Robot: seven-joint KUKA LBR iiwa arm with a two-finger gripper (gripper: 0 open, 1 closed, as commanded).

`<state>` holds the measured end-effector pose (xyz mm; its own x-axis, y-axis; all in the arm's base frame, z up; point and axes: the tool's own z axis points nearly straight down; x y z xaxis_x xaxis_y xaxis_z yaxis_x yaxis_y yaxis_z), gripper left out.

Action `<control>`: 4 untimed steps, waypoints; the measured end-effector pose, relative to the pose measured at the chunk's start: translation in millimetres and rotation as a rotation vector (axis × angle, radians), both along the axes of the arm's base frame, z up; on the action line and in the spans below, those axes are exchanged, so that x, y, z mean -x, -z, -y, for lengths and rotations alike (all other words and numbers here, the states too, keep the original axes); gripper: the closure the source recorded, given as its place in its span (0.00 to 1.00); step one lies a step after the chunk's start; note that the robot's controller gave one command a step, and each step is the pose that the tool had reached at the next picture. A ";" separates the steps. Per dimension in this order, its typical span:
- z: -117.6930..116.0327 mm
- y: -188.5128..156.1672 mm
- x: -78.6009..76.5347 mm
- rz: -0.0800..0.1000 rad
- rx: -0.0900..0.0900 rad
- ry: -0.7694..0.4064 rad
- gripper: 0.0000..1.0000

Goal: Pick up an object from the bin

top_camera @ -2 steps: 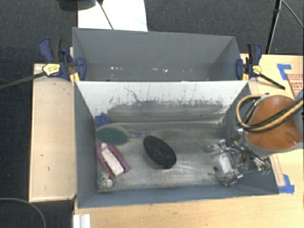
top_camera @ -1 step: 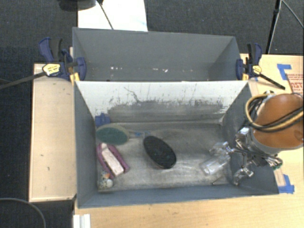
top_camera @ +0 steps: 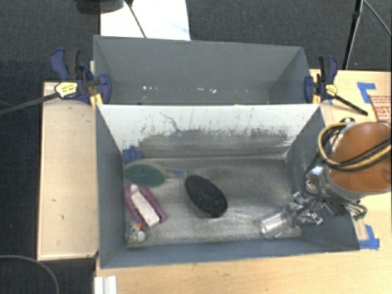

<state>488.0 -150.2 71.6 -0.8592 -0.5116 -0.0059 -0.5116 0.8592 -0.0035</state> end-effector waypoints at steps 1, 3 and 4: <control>-7.2 -72.1 -2.3 0.002 0.000 0.108 1.00; -60.1 -0.4 3.3 0.008 0.003 -0.448 0.00; -58.4 0.0 6.4 -0.004 0.003 -0.445 1.00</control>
Offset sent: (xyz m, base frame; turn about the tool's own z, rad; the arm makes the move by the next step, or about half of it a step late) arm 0.0001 0.0073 0.0686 0.1073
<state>481.5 -91.8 71.6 -0.5552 -0.8317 -0.0012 -0.8317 0.5552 -0.0031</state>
